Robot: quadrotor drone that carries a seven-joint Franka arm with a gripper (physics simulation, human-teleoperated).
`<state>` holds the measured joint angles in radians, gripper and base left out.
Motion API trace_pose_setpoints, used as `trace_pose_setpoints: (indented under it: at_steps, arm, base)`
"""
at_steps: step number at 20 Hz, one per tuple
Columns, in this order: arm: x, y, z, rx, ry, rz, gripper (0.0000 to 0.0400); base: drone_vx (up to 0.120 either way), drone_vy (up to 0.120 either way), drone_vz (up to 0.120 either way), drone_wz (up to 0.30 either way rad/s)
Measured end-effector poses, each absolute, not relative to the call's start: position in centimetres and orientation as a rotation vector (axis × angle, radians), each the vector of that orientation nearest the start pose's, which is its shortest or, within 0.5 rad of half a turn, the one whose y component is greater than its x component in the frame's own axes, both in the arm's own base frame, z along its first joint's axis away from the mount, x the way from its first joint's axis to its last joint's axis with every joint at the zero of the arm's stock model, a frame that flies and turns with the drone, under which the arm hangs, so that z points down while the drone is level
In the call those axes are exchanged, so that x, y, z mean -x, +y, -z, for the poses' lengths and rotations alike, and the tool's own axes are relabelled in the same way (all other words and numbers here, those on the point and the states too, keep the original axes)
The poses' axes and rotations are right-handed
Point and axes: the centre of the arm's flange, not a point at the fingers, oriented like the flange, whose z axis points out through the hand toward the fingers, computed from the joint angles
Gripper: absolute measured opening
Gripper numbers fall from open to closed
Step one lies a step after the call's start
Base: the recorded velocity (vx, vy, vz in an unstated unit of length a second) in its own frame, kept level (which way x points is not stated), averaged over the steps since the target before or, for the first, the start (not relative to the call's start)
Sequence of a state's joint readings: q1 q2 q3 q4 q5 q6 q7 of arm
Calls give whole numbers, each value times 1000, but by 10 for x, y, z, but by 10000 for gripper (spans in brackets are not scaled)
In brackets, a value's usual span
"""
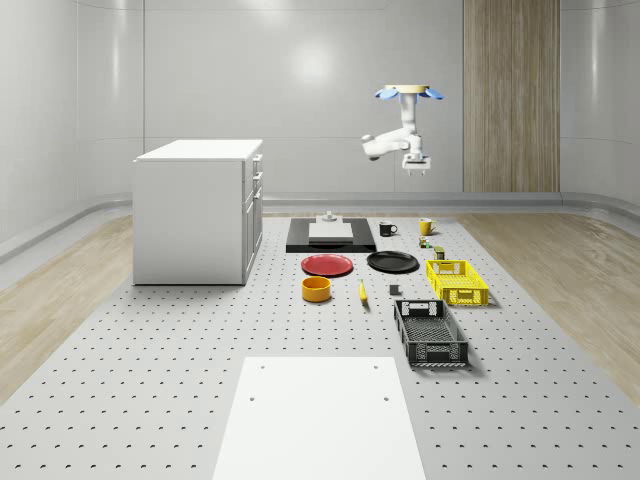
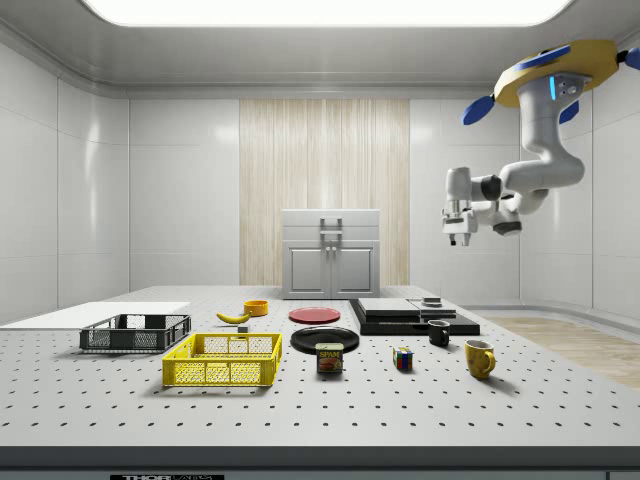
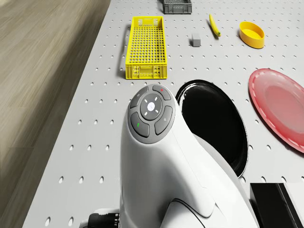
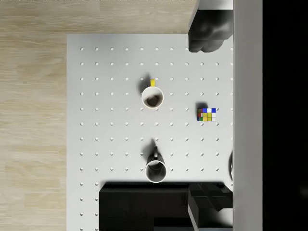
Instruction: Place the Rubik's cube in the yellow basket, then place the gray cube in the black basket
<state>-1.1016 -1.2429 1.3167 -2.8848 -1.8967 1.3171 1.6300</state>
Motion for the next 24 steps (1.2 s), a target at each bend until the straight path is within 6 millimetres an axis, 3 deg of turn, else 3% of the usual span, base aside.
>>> trace_pose_setpoints:
  at_steps: [6, 8, 24]
  arm:
    - [-307, 0, -491, -1, -2, -785, 400]
    - [-307, 0, -491, -1, -2, -785, 400]
    - [-307, 0, -491, -1, -2, -785, 400]
  base:
    - [120, 120, 0, 0]
    - [100, 0, -40, 0]
    - [0, 0, -120, 0]
